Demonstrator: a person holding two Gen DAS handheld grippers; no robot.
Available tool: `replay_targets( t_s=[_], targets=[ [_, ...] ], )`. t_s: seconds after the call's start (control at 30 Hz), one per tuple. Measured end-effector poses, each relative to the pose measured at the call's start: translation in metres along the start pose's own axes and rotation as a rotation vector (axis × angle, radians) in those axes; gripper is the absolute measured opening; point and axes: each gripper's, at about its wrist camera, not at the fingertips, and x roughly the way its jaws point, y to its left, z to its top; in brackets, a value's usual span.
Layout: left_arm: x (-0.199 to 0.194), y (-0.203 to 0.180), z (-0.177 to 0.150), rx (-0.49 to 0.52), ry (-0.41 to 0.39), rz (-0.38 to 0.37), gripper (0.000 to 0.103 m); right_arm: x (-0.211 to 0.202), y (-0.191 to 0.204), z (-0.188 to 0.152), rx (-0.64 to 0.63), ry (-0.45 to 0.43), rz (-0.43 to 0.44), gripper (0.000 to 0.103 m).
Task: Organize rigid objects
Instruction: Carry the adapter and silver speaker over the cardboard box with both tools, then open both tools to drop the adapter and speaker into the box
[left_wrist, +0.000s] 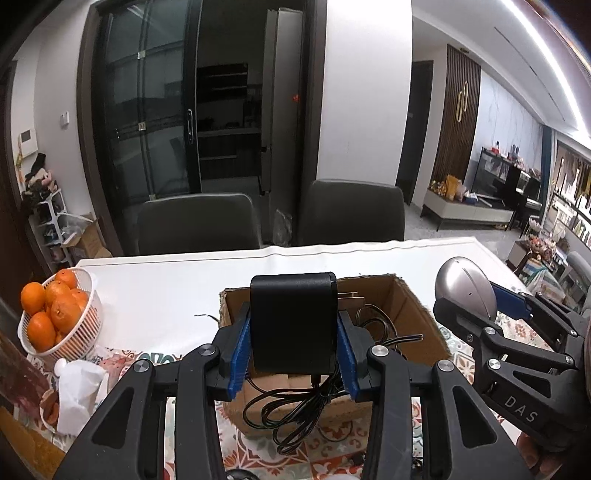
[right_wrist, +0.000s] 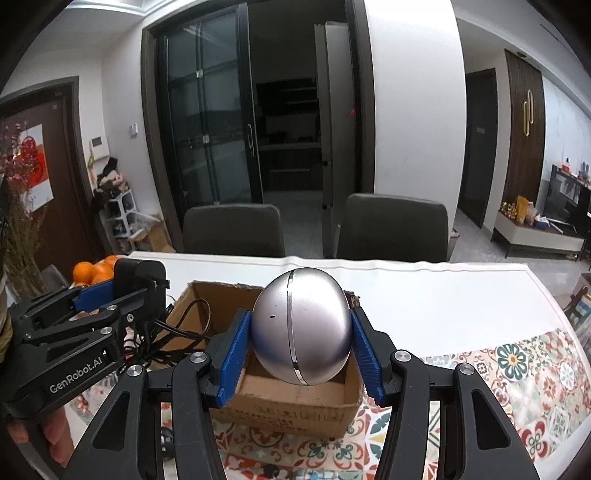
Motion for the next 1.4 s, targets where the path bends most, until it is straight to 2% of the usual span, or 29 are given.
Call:
replay_targets(
  t_s=[0.3, 0.6, 0.67, 0.73, 0.83, 1.03, 1.4],
  targets=[
    [0.045, -0.001, 0.005, 0.020, 0.075, -0.006, 0.041, 0.049, -0.011, 0.001, 0.009, 0.115, 0.026, 0.054],
    [0.073, -0.007, -0.005, 0.014, 0.174, -0.012, 0.041, 0.077, -0.020, -0.009, 0.026, 0.195, 0.045, 0.054],
    [0.077, -0.008, -0.009, 0.009, 0.204, -0.009, 0.043, 0.080, -0.021, -0.012, 0.030, 0.208, 0.051, 0.054],
    [0.080, -0.008, -0.012, 0.007, 0.217, -0.004, 0.051, 0.081, -0.026, -0.014, 0.033, 0.223, 0.052, 0.055],
    [0.070, -0.011, -0.012, 0.019, 0.175, 0.019, 0.064, 0.082, -0.025, -0.013, 0.034, 0.218, 0.036, 0.056],
    [0.046, -0.009, -0.011, 0.057, 0.116, 0.071, 0.066, 0.067, -0.025, -0.012, 0.032, 0.192, 0.032, 0.058],
    [-0.001, -0.006, -0.025, 0.048, 0.057, 0.079, 0.072, 0.021, -0.015, -0.016, 0.022, 0.100, 0.009, 0.061]
  ],
)
